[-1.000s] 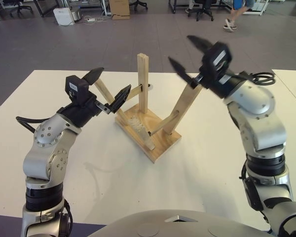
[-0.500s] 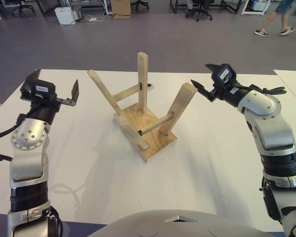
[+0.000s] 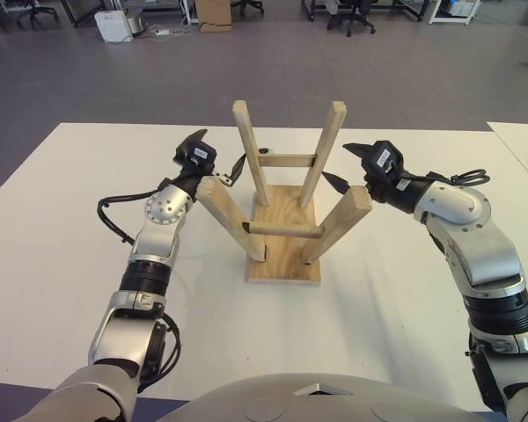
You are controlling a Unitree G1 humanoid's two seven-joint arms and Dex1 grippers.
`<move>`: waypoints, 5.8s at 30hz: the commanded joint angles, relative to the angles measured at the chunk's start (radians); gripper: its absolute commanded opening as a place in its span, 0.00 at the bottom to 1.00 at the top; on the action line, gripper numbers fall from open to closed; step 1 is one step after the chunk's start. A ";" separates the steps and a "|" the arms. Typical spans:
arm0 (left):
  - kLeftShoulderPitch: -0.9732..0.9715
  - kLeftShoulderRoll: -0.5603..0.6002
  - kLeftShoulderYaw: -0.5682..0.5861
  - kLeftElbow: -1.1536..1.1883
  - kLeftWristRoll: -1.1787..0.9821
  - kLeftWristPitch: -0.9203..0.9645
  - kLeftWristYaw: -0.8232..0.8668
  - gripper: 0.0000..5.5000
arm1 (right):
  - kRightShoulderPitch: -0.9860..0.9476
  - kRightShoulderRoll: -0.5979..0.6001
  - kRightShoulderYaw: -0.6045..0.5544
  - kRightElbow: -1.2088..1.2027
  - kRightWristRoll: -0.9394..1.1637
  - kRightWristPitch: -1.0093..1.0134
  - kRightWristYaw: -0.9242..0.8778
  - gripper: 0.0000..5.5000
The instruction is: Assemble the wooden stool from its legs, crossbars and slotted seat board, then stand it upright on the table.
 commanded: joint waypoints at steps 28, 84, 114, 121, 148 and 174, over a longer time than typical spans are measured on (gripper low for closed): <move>0.486 0.153 -0.063 -0.805 -0.954 0.900 -0.017 0.97 | 0.143 0.204 -0.137 -0.179 0.830 0.198 -0.375 0.61; 0.594 -0.001 0.240 -1.214 -0.512 0.440 0.212 0.97 | 0.158 0.279 -0.297 -0.328 0.524 -0.065 -0.666 0.61; 1.027 -0.003 0.077 -1.408 -0.421 0.463 0.188 0.97 | 0.536 0.230 -0.043 -0.401 0.046 -0.258 -0.438 0.61; 0.894 -0.014 0.201 -1.140 -0.403 0.340 0.159 0.97 | 0.374 0.270 -0.196 -0.342 0.156 -0.144 -0.490 0.61; 0.732 0.192 0.109 -1.268 -1.037 0.605 0.173 0.97 | 0.317 0.173 -0.116 -0.421 0.831 0.197 -0.766 0.61; 0.364 0.293 -0.118 -1.037 -0.658 0.772 0.282 0.97 | 0.241 0.249 -0.043 -0.358 0.725 0.132 -0.738 0.61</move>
